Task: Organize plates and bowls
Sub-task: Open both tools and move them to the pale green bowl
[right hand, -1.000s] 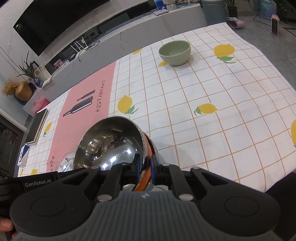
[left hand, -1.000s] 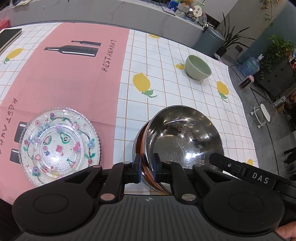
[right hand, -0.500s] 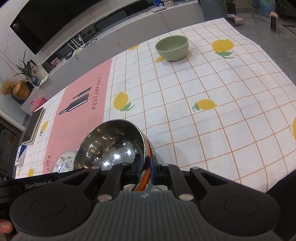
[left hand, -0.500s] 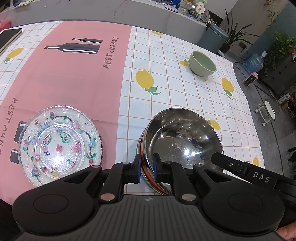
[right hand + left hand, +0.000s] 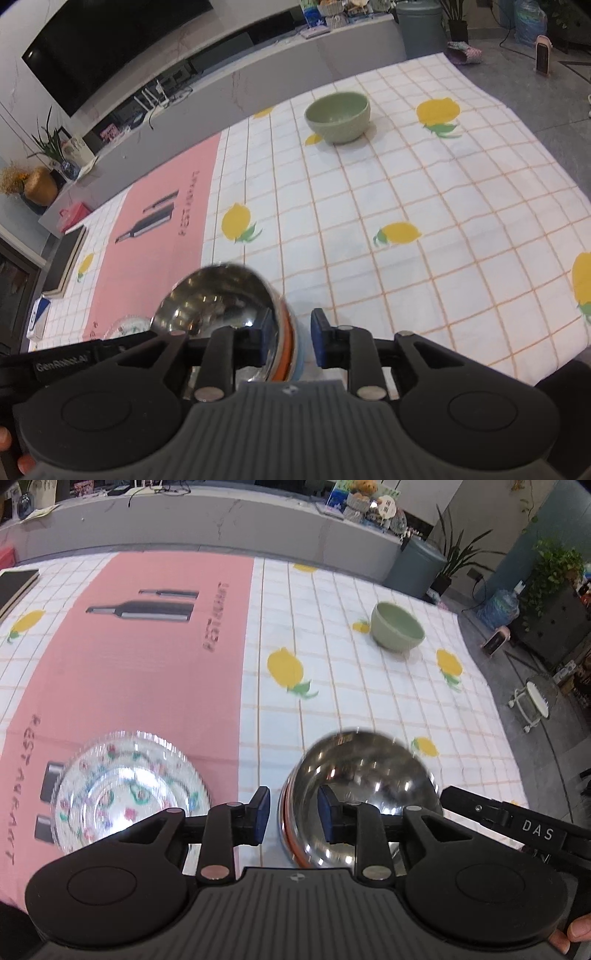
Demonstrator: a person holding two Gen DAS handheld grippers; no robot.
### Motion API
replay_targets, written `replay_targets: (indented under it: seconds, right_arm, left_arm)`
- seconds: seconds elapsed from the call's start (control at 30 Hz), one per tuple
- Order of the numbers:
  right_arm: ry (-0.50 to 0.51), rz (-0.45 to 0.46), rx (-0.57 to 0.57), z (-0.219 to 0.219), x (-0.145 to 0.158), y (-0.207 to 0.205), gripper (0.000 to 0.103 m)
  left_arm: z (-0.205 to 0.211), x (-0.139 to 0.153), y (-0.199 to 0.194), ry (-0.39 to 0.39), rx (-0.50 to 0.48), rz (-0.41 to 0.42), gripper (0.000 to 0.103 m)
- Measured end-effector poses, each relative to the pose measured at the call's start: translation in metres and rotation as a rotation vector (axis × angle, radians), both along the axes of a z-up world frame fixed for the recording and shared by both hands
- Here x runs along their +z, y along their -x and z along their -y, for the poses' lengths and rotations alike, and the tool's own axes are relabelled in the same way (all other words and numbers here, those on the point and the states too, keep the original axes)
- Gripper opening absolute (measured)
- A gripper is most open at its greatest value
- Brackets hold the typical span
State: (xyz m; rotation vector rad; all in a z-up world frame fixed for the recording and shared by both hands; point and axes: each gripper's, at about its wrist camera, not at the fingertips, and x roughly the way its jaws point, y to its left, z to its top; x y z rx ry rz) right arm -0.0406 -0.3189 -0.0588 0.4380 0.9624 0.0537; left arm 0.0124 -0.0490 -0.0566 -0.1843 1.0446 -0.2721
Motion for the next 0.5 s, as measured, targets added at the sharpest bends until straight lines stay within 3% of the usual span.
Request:
replay_targets:
  seconds: [0.27, 0.5]
  right_arm:
    - [0.068, 0.047, -0.066, 0.036, 0.017, -0.032, 0.025]
    - [0.124, 0.076, -0.068, 0.060, 0.028, -0.076, 0.026]
  left_arm:
    - [0.019, 0.035, -0.037, 0.010, -0.107, 0.077, 0.032]
    - [0.054, 0.060, -0.089, 0.051, -0.231, 0.097, 0.032]
